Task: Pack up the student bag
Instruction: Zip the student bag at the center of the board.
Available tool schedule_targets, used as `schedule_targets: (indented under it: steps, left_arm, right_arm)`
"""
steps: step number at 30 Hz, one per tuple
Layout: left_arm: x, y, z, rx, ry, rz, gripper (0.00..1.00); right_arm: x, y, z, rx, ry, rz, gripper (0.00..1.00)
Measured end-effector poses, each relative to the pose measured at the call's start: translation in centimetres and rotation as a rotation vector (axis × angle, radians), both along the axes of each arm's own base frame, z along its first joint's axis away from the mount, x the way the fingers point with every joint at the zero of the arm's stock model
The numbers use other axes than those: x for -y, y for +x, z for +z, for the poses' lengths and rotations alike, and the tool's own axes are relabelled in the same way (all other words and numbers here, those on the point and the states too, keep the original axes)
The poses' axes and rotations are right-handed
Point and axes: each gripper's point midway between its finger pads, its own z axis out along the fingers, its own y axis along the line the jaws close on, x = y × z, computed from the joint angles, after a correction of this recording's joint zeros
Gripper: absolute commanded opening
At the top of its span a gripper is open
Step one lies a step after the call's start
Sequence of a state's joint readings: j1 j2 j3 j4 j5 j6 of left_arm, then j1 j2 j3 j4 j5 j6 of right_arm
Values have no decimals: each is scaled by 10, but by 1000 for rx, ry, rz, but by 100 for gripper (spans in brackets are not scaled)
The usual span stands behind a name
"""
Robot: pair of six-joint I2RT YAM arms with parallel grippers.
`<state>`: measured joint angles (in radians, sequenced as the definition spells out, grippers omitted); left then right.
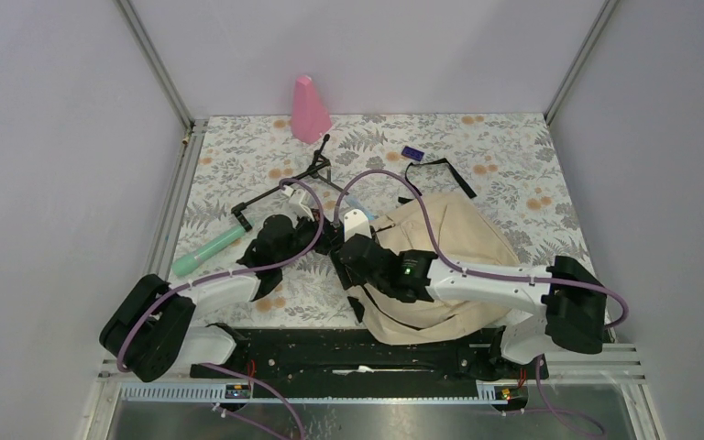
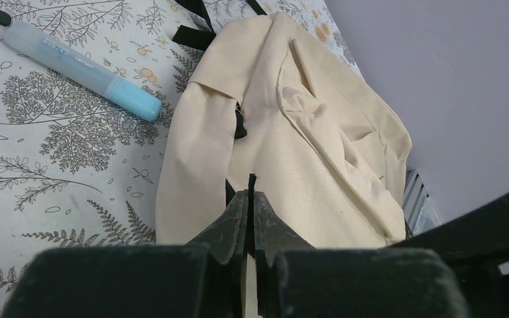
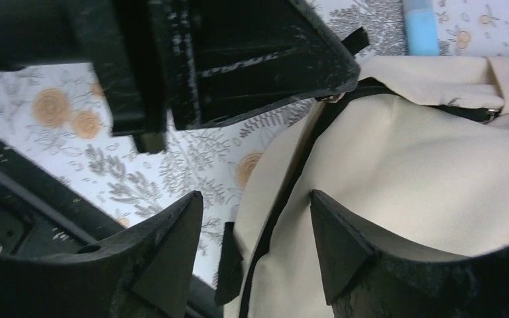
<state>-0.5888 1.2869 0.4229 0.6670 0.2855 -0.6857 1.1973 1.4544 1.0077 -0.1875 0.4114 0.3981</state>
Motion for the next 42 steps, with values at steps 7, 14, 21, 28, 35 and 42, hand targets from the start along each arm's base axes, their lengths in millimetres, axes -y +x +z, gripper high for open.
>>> schedule_targets:
  steps: [7, 14, 21, 28, 35, 42]
  left_arm:
    - [-3, -1, 3, 5, 9, 10, 0]
    - [-5, -1, 2, 2, 15, 20, 0]
    - [-6, -1, 0, 9, 31, 17, 0]
    - [-2, -9, -9, -20, 51, -18, 0]
    - [5, -16, -23, -60, 65, -64, 0]
    - [11, -15, -28, -87, 67, -85, 0]
  right_arm:
    - [12, 15, -10, 61, -94, -56, 27]
    - [11, 16, -15, 79, -106, -37, 0]
    - [16, -8, -16, 55, -12, 96, 0]
    - [26, -36, 0, 37, 139, 203, 0]
    - [31, -52, 1, 11, 183, 271, 0]
    - [43, -60, 19, 22, 224, 285, 0]
